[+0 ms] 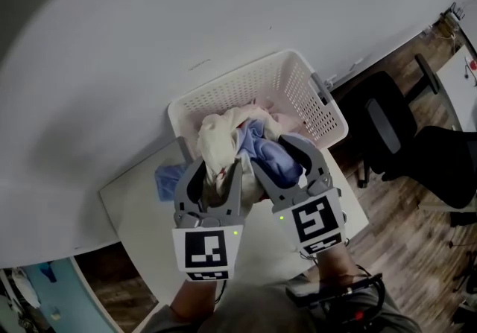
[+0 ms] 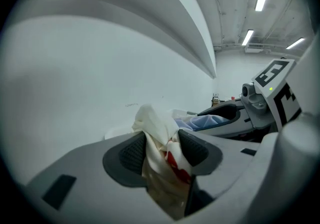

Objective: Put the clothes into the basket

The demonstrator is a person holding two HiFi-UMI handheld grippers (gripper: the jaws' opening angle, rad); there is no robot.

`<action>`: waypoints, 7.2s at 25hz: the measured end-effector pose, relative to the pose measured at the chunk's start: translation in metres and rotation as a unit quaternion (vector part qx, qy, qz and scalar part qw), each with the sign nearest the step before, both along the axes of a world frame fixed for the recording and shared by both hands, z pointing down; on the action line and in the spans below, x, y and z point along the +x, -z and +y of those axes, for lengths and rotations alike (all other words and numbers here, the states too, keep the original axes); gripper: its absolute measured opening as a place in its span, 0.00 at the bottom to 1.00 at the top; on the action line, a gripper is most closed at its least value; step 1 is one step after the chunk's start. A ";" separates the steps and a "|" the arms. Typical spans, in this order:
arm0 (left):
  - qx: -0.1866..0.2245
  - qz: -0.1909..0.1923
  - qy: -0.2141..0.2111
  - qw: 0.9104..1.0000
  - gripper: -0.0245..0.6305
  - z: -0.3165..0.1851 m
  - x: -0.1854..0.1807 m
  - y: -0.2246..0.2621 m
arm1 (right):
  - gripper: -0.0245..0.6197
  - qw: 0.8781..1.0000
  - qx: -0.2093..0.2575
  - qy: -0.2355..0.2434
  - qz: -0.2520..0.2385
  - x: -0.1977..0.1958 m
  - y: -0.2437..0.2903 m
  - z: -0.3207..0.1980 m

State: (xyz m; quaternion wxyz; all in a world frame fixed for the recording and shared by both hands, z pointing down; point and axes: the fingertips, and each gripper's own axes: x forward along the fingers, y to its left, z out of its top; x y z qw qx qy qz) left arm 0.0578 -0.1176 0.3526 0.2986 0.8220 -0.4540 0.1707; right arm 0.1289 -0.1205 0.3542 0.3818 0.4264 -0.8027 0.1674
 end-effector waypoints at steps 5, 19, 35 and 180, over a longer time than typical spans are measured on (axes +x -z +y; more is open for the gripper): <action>0.000 -0.007 0.000 1.000 0.36 0.011 -0.008 0.001 | 0.42 1.000 0.004 -0.006 -0.002 0.001 0.006 0.007; 0.001 0.006 0.033 0.999 0.39 0.057 -0.030 0.013 | 0.39 0.999 0.031 0.012 -0.024 -0.020 0.026 0.042; 0.021 0.049 0.048 0.997 0.49 0.135 -0.045 -0.007 | 0.42 0.998 0.042 -0.003 -0.052 -0.042 0.001 0.116; 0.006 0.052 0.012 0.999 0.05 -0.021 0.015 0.005 | 0.11 0.996 0.067 -0.041 0.027 0.036 0.018 -0.014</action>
